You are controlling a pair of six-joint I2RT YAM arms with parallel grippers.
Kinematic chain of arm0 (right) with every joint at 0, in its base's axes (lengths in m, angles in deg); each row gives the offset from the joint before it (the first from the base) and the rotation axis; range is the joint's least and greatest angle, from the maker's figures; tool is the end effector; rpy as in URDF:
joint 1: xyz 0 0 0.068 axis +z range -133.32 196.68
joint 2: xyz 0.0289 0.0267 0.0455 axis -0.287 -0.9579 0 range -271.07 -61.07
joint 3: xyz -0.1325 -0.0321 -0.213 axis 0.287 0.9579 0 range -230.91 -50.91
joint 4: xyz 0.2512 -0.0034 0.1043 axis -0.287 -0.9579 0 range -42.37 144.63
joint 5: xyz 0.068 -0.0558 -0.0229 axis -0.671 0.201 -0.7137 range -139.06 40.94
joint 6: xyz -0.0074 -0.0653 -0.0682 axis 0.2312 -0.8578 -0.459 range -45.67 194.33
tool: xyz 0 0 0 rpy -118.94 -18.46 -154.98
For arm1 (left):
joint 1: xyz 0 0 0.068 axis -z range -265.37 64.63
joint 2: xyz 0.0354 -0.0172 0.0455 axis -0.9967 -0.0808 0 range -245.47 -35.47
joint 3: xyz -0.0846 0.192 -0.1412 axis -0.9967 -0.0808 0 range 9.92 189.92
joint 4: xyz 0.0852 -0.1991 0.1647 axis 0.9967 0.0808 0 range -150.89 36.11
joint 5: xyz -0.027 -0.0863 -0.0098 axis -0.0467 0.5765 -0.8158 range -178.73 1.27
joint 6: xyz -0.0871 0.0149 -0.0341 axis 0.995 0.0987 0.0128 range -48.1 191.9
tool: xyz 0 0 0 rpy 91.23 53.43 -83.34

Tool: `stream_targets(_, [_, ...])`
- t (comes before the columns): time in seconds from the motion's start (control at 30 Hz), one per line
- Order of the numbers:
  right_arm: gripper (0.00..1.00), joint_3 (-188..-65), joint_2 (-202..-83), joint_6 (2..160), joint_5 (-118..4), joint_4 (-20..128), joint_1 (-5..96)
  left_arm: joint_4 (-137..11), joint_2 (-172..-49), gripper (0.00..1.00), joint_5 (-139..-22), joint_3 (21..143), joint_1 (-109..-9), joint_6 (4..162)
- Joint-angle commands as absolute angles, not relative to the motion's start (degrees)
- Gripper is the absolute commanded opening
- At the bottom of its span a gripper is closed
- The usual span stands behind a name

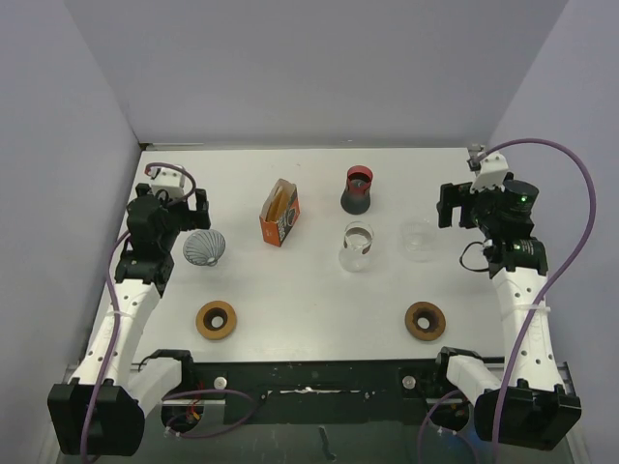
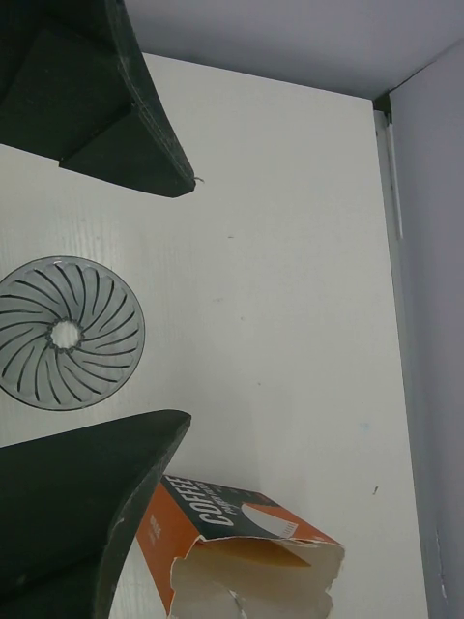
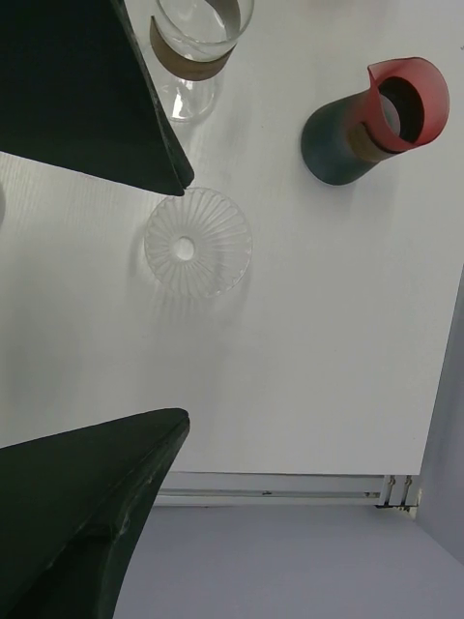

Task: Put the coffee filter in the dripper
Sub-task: Move the coffee server to the center of the board.

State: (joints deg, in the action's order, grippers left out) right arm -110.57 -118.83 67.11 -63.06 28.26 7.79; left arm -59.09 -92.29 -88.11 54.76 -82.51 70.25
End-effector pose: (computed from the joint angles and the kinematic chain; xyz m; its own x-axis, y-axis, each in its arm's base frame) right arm 0.2869 -0.0239 0.3228 -0.3974 -0.0613 -0.9156 -0.1185 0.9928 -0.0150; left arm 0.3047 -0.0161 0.2847 -0.2361 0.0405 -0.9709 0.0671 0.9974 0.0253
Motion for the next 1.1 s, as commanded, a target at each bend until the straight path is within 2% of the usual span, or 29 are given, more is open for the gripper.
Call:
stream_targets(0.0, [0.98,-114.1,-117.52,66.37,-64.1,29.46,8.13,-60.96,-90.28,0.93,-86.89,57.08,-82.94,71.1])
stream_targets(0.6, [0.98,-115.66,-117.89,64.27,-62.13,30.97,9.98,-57.43,-89.61,0.93,-85.48,59.81,-83.16,67.18])
stream_targets(0.87, [0.98,-112.58,-117.67,61.71,-61.16,34.18,12.41,-52.96,-91.37,0.93,-80.62,60.61,-82.93,60.7])
stream_targets(1.07, [0.98,-109.65,-116.35,62.72,-67.75,36.63,12.42,-51.44,-91.73,0.93,-77.7,58.5,-82.65,56.6])
